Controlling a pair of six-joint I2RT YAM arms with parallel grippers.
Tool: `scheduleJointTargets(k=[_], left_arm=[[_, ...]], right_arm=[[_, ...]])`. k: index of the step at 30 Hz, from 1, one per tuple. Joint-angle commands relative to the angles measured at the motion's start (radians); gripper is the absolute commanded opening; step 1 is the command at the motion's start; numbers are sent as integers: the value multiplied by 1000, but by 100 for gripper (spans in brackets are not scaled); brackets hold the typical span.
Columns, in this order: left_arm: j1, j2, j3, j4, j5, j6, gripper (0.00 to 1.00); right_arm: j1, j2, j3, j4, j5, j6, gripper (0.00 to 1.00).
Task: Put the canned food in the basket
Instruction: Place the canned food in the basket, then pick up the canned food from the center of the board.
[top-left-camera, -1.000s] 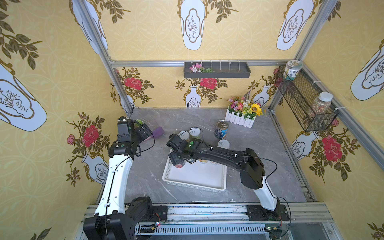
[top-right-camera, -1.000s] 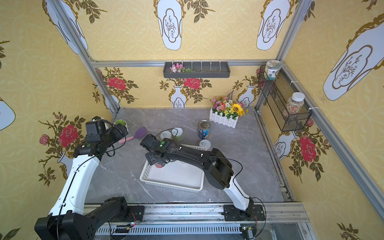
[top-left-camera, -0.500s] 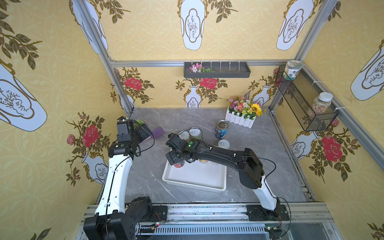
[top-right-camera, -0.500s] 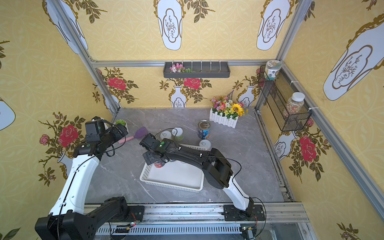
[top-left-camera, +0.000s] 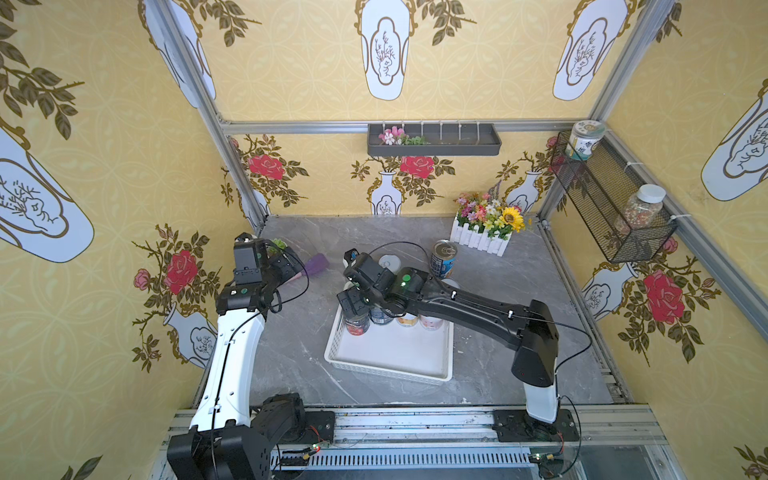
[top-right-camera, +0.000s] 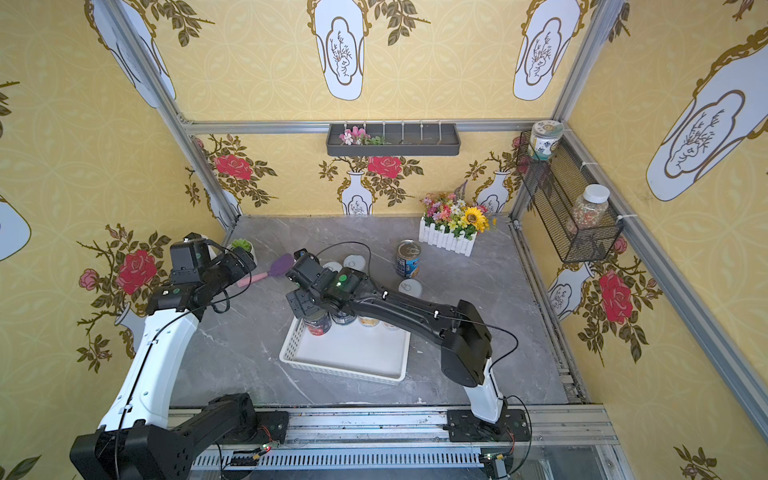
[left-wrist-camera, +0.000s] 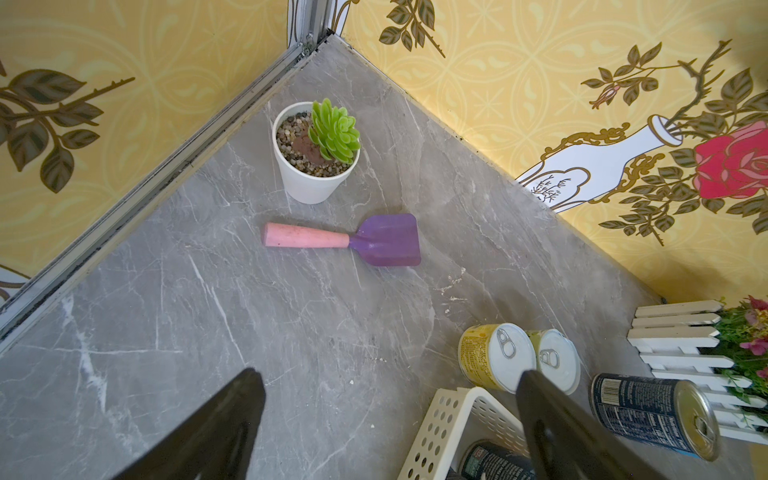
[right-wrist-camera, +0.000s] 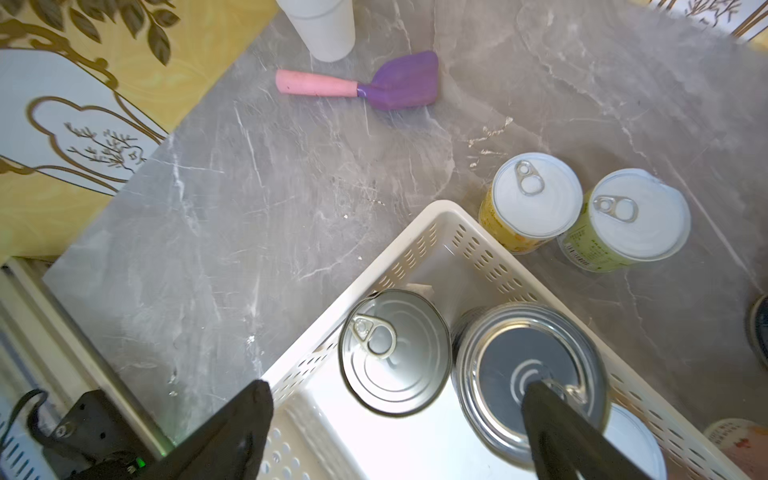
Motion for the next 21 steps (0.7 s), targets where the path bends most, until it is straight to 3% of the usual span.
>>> scheduleJointTargets(k=[1, 5, 7, 13, 17, 21], left_arm=[[2, -1, -3, 17, 8, 2, 100], [1, 0, -2, 17, 8, 2, 100], [2, -3, -4, 16, 8, 2, 100], [2, -8, -7, 17, 10, 1, 100], [2, 3, -1, 16, 12, 2, 100], [2, 3, 0, 17, 17, 2, 100]], right_arm=[[0, -102, -47, 32, 69, -15, 97], [-44, -292, -163, 36, 174, -25, 97], [-108, -395, -244, 60, 167, -9, 97], [-401, -642, -539, 160, 72, 29, 97], [-617, -669, -647, 199, -62, 28, 97], [-751, -572, -617, 186, -202, 67, 97]])
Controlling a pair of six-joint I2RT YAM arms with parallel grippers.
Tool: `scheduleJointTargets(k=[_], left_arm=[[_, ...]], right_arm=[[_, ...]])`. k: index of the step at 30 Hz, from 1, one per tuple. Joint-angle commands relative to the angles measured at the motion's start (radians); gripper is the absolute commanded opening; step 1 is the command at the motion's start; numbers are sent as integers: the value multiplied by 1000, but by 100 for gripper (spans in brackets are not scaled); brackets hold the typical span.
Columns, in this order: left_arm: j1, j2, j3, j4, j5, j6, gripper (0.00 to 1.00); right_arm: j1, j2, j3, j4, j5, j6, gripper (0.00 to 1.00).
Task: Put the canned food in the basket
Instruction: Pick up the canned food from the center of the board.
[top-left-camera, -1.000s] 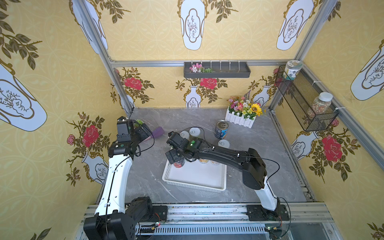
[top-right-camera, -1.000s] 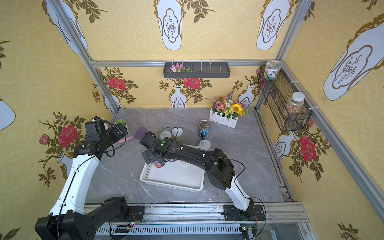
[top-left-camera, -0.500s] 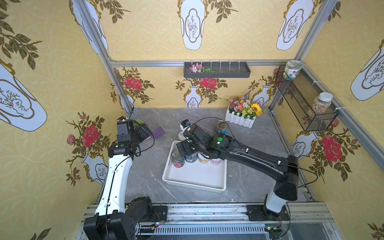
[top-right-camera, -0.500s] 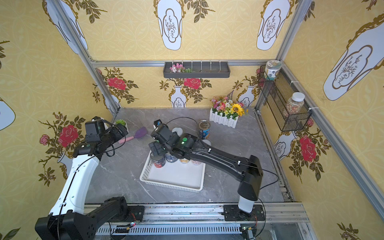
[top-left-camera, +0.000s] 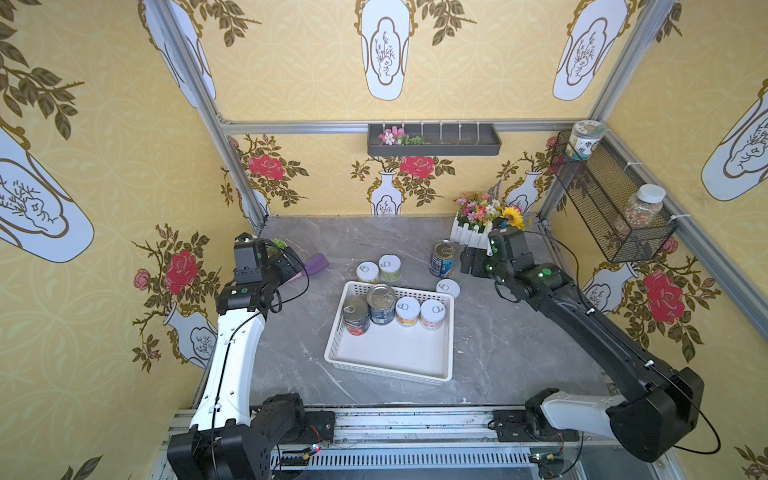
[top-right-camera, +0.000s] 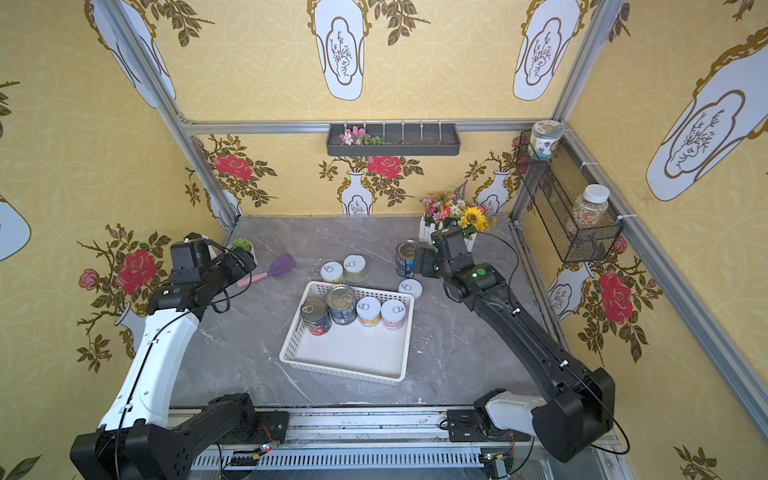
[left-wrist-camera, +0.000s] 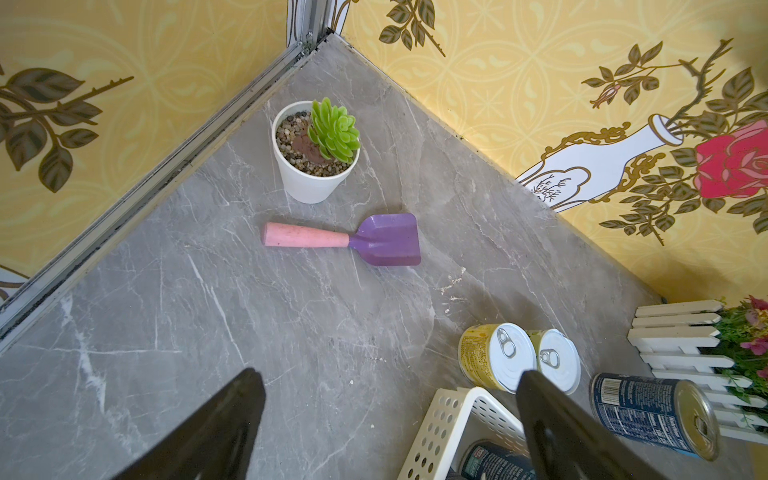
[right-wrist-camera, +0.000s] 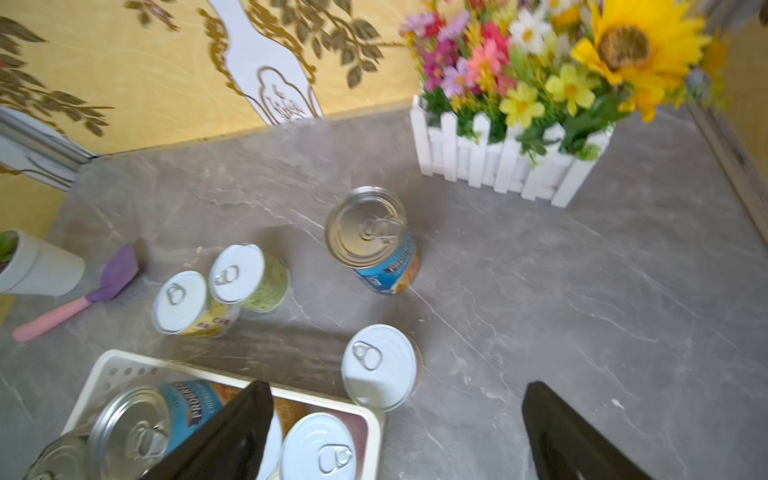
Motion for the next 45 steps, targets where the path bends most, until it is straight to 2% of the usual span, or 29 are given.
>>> scheduleJointTargets(k=[1, 4, 11, 20, 33, 40, 45], left_arm=[[2, -1, -3, 15, 18, 1, 100], [1, -6, 2, 14, 26, -1, 100], [6, 6, 10, 15, 38, -5, 100], [11, 58, 54, 20, 168, 9, 100], [11, 46, 41, 23, 191, 10, 100], [11, 41, 33, 24, 212, 10, 100], [11, 44, 37, 26, 216, 12, 100]], right_arm=[[-51, 63, 25, 54, -142, 29, 97], [-54, 137, 54, 74, -143, 0, 97], [-87, 348, 241, 14, -180, -27, 97], [-90, 555, 358, 19, -262, -49, 97], [-47, 666, 453, -13, -276, -100, 97], [14, 713, 532, -105, -128, -132, 97], [12, 724, 541, -115, -107, -128, 97]])
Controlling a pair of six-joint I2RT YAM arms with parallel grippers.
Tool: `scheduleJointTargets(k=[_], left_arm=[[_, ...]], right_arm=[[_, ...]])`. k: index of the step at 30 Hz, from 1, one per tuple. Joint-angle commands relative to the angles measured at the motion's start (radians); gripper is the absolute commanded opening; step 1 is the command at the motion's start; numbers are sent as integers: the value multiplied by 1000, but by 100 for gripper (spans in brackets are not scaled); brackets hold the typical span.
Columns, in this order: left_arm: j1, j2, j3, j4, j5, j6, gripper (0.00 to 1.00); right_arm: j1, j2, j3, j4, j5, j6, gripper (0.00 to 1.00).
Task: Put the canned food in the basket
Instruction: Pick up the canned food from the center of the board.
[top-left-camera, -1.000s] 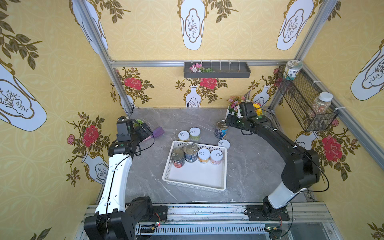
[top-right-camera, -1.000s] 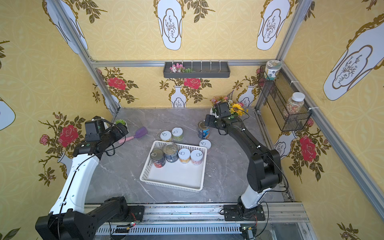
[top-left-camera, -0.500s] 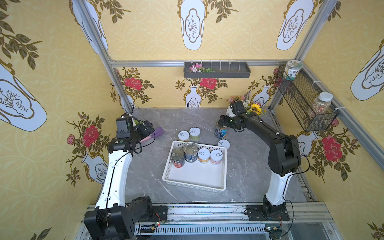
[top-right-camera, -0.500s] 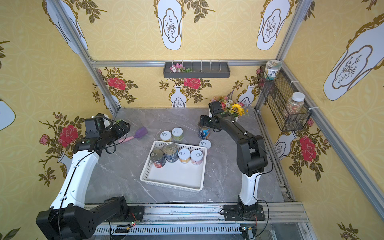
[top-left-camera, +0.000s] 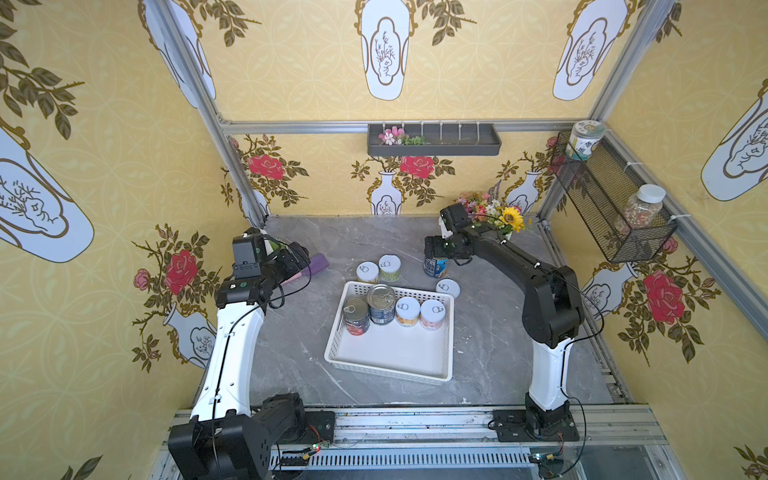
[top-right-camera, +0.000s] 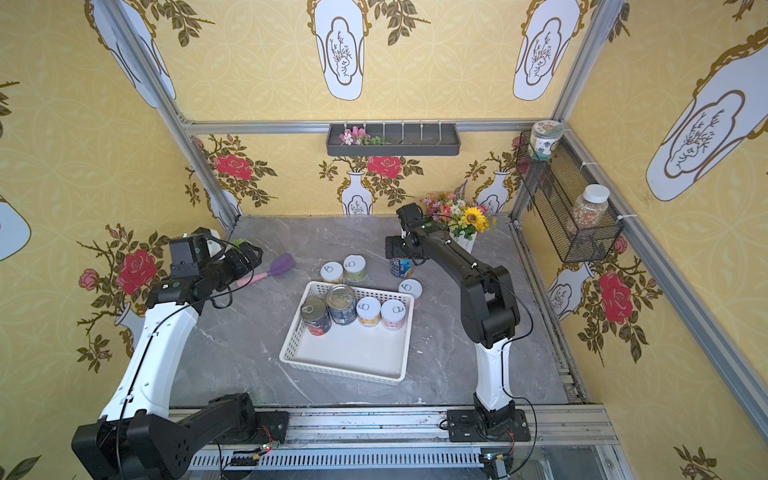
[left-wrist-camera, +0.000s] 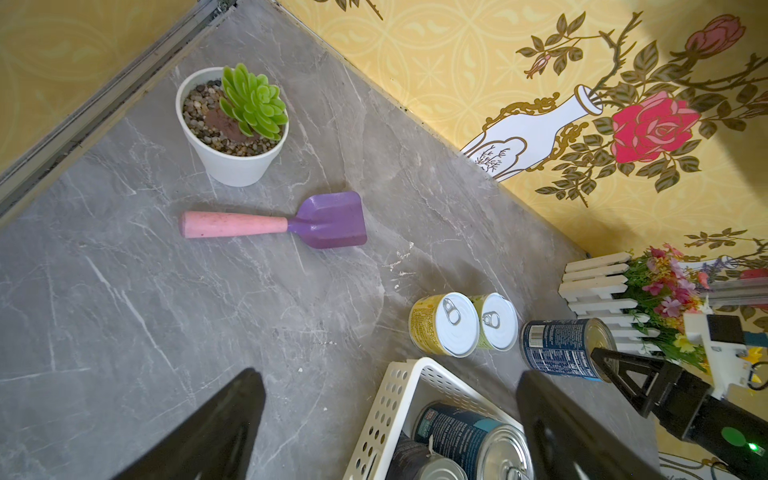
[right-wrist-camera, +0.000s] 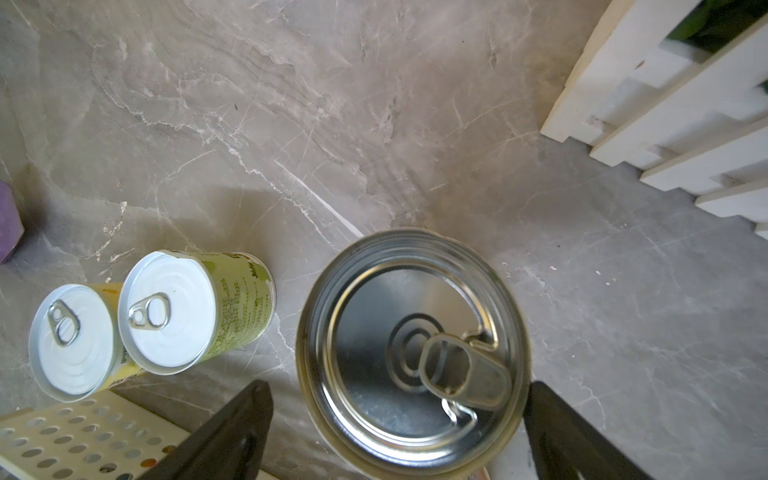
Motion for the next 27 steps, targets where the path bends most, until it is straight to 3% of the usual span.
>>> scheduleJointTargets(k=[1, 27], left_arm=[[1, 3, -2, 24, 15, 14, 100], [0, 7, -6, 27, 30, 17, 100]], right_arm=[[1, 11, 14, -24, 39, -12, 97], [33, 79, 76, -35, 76, -57, 100]])
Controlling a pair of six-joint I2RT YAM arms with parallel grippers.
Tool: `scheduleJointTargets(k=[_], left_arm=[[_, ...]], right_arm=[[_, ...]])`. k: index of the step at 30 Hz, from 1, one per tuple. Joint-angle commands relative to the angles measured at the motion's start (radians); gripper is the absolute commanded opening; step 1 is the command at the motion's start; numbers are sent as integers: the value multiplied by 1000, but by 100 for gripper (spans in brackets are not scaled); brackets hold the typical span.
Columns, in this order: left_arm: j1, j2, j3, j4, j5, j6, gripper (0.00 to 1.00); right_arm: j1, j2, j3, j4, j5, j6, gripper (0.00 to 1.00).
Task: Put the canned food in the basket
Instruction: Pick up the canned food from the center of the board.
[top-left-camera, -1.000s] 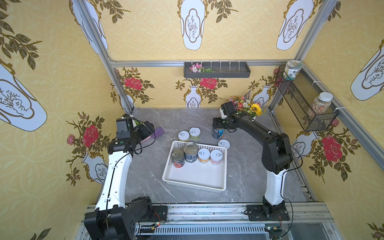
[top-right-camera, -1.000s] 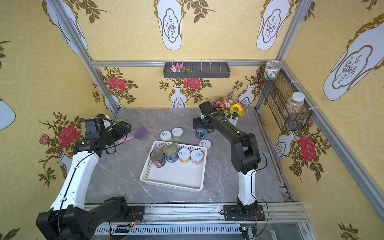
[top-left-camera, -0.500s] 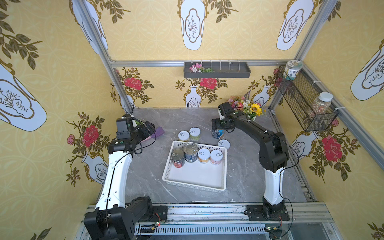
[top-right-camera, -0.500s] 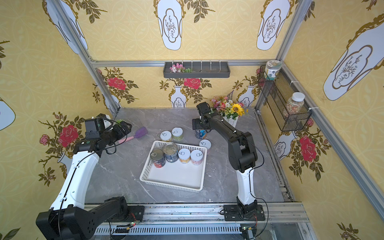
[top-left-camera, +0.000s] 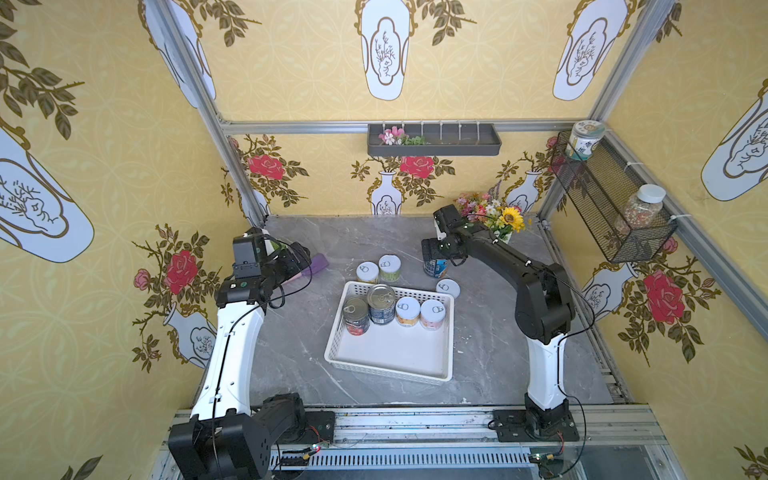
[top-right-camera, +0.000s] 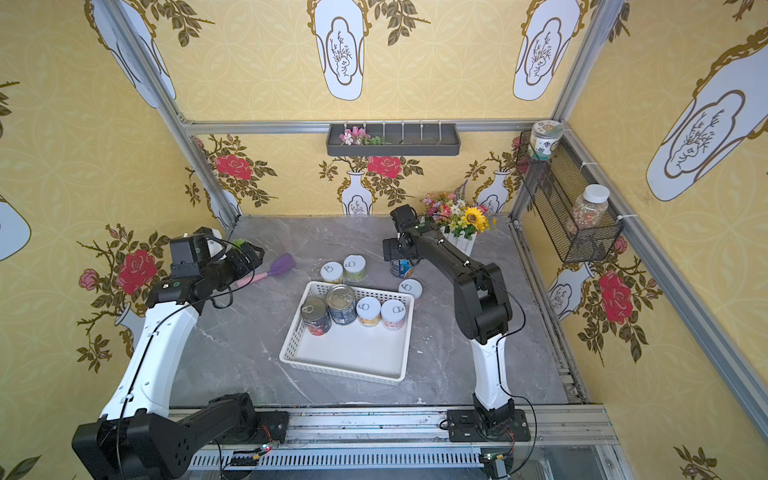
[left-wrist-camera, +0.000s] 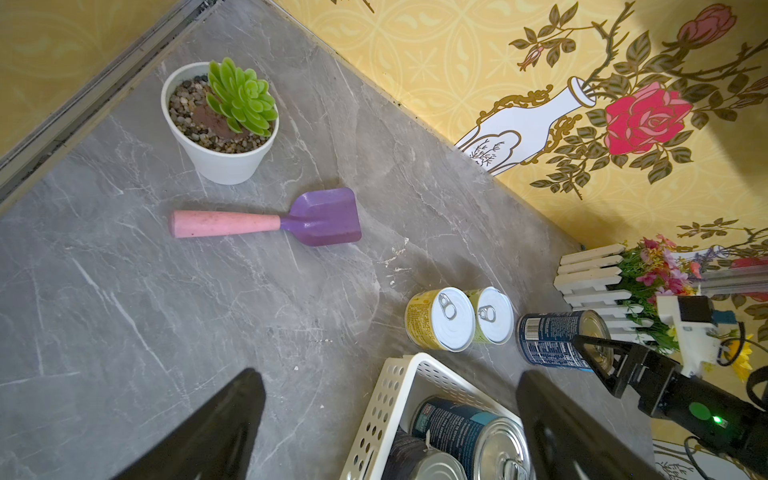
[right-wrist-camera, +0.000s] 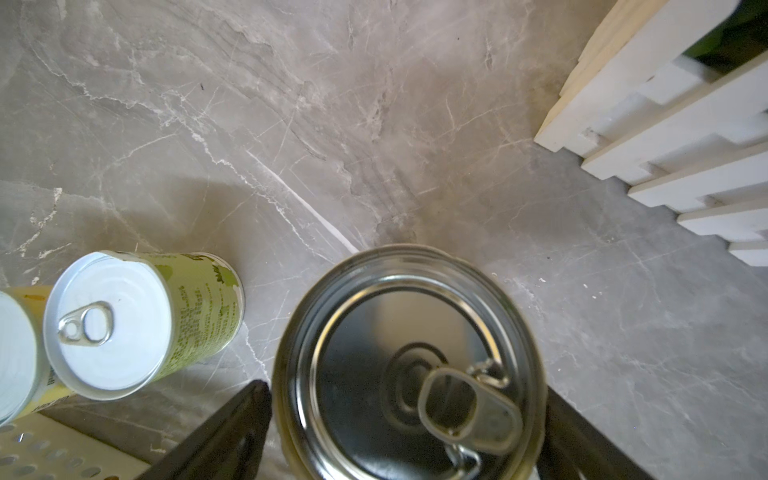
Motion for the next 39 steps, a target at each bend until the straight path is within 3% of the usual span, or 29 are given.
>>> scheduleJointTargets(k=[1, 9, 23, 31, 39], left_arm=[[0, 4, -5, 27, 10, 6, 100], [1, 11, 1, 26, 12, 7, 100], [8, 13, -1, 26, 17, 7, 100], [12, 21, -7, 28, 20, 13, 100], [12, -1, -33, 32, 18, 18, 100]], right_arm=[[2, 17, 24, -13, 17, -5, 100], [2, 56, 79, -46, 37, -14, 99], [11, 7, 66, -54, 47, -4, 84], [28, -145, -35, -22, 53, 26, 81], [89, -371, -164, -31, 134, 35, 81]])
